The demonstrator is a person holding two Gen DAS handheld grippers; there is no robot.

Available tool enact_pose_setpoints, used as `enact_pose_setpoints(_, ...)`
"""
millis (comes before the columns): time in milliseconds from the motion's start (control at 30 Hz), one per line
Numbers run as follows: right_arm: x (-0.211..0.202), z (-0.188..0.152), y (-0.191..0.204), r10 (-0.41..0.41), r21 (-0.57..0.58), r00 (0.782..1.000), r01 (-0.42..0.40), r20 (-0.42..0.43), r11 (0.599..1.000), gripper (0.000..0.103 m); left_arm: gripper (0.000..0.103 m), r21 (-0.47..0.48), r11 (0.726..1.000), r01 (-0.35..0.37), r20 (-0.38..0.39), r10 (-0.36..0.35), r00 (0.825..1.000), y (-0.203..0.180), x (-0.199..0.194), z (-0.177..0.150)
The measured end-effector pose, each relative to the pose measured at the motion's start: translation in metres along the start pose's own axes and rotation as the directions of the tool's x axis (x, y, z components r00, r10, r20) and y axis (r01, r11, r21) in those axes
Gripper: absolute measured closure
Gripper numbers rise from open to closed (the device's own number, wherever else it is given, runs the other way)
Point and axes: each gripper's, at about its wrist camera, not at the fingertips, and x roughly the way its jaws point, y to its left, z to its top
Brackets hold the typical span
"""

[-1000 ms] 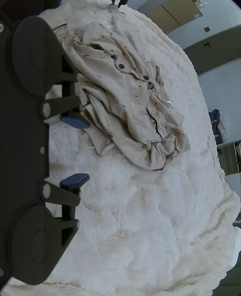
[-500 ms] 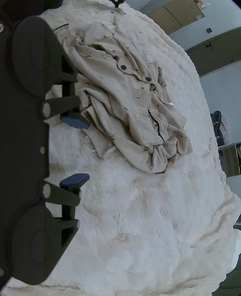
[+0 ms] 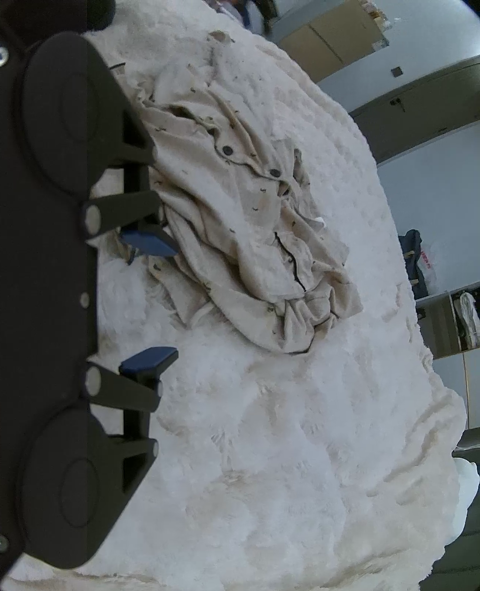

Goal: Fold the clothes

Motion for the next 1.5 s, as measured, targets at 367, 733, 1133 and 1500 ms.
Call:
enact_pose_setpoints(367, -0.014, -0.001, -0.011, 0.074, 0.047, 0.994, -0.078, 0.081, 0.996, 0.049, 0.014, 0.344, 0.925, 0.161, -0.381, -0.019, 0.924, -0.219, 0.150, -0.016)
enact_pose_setpoints(733, -0.025, -0.002, -0.027, 0.138, 0.102, 0.979, -0.154, 0.149, 0.983, 0.049, 0.100, 0.647, 0.762, -0.015, -0.308, 0.279, 0.909, -0.242, 0.185, -0.028)
enact_pose_setpoints(1133, -0.028, -0.003, -0.036, 0.156, 0.135, 0.972, -0.181, 0.176, 0.974, 0.048, 0.037, 0.590, 0.774, -0.230, -0.126, 0.370, 0.920, -0.213, 0.201, 0.032)
enact_pose_setpoints(1500, -0.025, -0.002, -0.035, 0.144, 0.143, 0.974, -0.170, 0.175, 0.975, 0.048, 0.035, -0.219, 0.966, -0.137, -0.459, 0.021, 0.888, -0.054, 0.261, 0.028)
